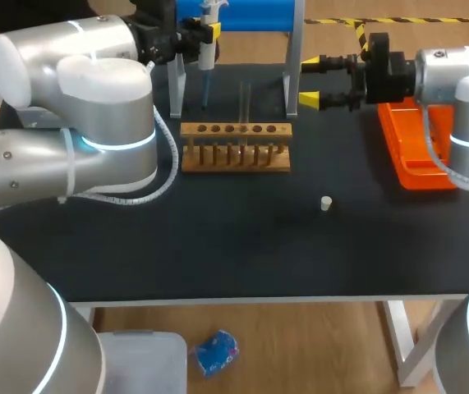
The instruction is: Invert the test tube, pick up the pipette, mount the tip to pipette, aspirate from beaker and dispense into the tube, eject the tip, return the pipette, and cap with the stopper.
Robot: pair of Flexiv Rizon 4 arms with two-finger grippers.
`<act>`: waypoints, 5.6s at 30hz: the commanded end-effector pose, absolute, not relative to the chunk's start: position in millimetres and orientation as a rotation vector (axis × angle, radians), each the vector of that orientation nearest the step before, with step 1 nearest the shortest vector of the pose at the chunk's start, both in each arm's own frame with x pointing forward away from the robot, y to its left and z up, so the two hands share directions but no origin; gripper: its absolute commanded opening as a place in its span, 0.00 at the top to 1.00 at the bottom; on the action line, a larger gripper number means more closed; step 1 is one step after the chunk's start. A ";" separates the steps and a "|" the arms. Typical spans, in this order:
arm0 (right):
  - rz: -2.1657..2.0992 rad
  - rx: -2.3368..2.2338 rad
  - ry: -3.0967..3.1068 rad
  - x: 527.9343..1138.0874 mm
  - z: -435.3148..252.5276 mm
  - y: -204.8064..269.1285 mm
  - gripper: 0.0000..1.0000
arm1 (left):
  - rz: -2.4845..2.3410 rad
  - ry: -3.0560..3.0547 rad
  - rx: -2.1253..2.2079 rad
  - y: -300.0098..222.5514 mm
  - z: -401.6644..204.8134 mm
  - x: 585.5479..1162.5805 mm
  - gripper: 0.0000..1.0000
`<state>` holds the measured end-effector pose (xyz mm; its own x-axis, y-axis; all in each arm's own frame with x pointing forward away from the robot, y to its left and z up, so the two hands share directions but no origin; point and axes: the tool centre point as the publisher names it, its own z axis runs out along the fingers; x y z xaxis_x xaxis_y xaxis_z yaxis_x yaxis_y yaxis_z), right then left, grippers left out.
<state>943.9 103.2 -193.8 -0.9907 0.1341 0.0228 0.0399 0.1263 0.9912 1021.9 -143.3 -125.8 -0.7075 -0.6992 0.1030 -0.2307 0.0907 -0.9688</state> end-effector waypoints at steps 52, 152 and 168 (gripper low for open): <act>1.694 0.394 2.380 1078.5 -197.0 156.4 0.00 | -1.101 1.755 -1.540 -97.8 -164.9 1154.7 1.00; 1.667 0.416 2.365 1084.8 -199.4 167.8 0.00 | -0.767 1.758 -1.652 -89.0 -201.0 1189.2 1.00; 1.667 0.416 2.365 1084.8 -199.4 167.8 0.00 | -0.768 1.768 -1.673 -89.2 -210.0 1194.6 1.00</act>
<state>1084.6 167.7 -199.1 -0.9364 0.3507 -0.0151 0.1036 0.3171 0.9427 1189.7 -89.0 -208.2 -0.0437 -0.9988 -0.0232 -0.6569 0.0463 -0.7526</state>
